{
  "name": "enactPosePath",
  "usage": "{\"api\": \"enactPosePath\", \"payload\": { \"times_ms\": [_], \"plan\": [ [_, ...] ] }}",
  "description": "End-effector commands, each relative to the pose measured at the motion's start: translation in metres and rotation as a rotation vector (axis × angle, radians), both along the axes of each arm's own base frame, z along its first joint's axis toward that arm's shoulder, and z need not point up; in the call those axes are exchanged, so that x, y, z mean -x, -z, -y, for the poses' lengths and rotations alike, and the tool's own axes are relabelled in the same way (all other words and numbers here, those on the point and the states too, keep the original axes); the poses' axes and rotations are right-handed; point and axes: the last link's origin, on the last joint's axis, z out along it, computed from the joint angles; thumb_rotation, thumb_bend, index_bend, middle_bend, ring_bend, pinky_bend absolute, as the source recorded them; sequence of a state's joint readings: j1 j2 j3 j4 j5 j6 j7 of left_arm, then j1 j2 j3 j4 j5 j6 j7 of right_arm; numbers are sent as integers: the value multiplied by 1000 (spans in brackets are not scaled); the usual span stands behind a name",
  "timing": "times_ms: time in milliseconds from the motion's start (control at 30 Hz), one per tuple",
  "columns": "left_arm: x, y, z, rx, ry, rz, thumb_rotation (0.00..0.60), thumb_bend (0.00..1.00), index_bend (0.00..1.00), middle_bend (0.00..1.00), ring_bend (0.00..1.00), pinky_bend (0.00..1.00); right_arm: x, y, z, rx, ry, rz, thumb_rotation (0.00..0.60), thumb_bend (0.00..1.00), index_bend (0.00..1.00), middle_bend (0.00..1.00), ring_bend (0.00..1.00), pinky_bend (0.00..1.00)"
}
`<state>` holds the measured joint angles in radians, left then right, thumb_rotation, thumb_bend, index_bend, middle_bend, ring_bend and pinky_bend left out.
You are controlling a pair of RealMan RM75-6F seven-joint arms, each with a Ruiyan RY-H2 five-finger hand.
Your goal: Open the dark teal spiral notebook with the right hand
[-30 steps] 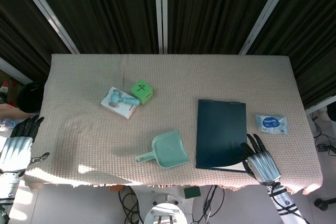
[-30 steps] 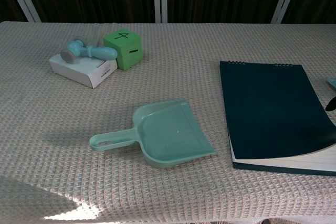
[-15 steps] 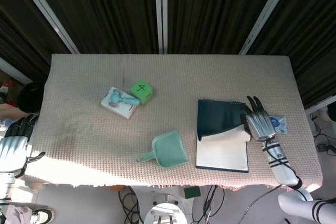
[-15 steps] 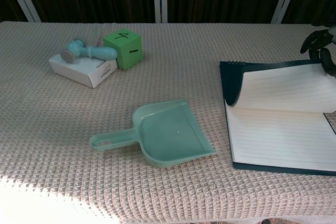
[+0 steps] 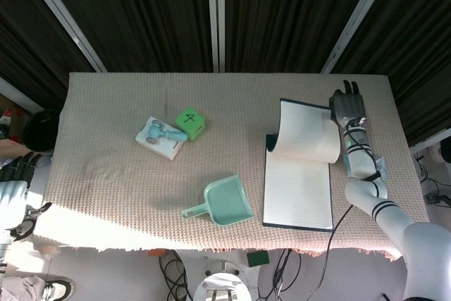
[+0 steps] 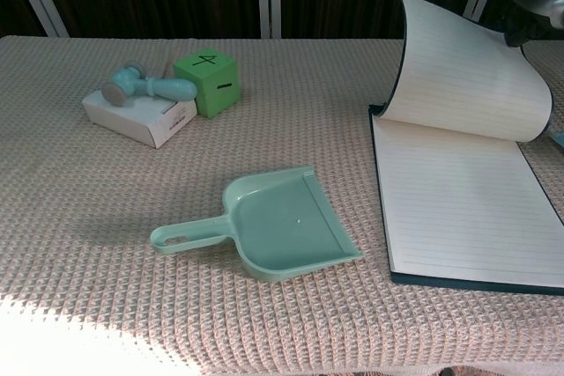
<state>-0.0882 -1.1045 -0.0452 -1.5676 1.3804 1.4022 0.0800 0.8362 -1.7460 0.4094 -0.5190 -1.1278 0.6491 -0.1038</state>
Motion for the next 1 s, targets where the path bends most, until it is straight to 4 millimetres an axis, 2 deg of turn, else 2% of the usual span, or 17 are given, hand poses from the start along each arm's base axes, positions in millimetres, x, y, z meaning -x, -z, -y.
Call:
{"api": "enactPosePath", "payload": {
  "times_ms": [33, 300, 567, 733, 900, 1000],
  "plan": [
    [0, 0, -2, 3, -6, 0, 600, 45, 45, 26, 47, 133, -32, 6, 37, 55, 74, 69, 600, 584, 1000, 318, 30, 0],
    [6, -4, -10, 3, -54, -12, 600, 44, 45, 26, 47, 134, -52, -18, 57, 102, 80, -7, 600, 588, 1000, 320, 30, 0],
    [9, -3, -26, 13, -88, -9, 600, 44, 45, 26, 47, 133, -59, -36, 63, 144, 54, -98, 600, 586, 1000, 324, 30, 0],
    [10, -2, -36, 20, -106, -11, 600, 45, 45, 26, 47, 133, -57, -48, 64, 170, 56, -145, 600, 586, 1000, 323, 30, 0],
    [10, -2, -46, 28, -119, -19, 600, 45, 45, 26, 47, 133, -48, -54, 62, 173, 92, -202, 600, 587, 1000, 323, 30, 0],
    [9, 0, -51, 40, -128, -21, 600, 45, 45, 26, 47, 133, -38, -51, 59, 163, 133, -212, 600, 591, 987, 269, 14, 0]
  ]
}}
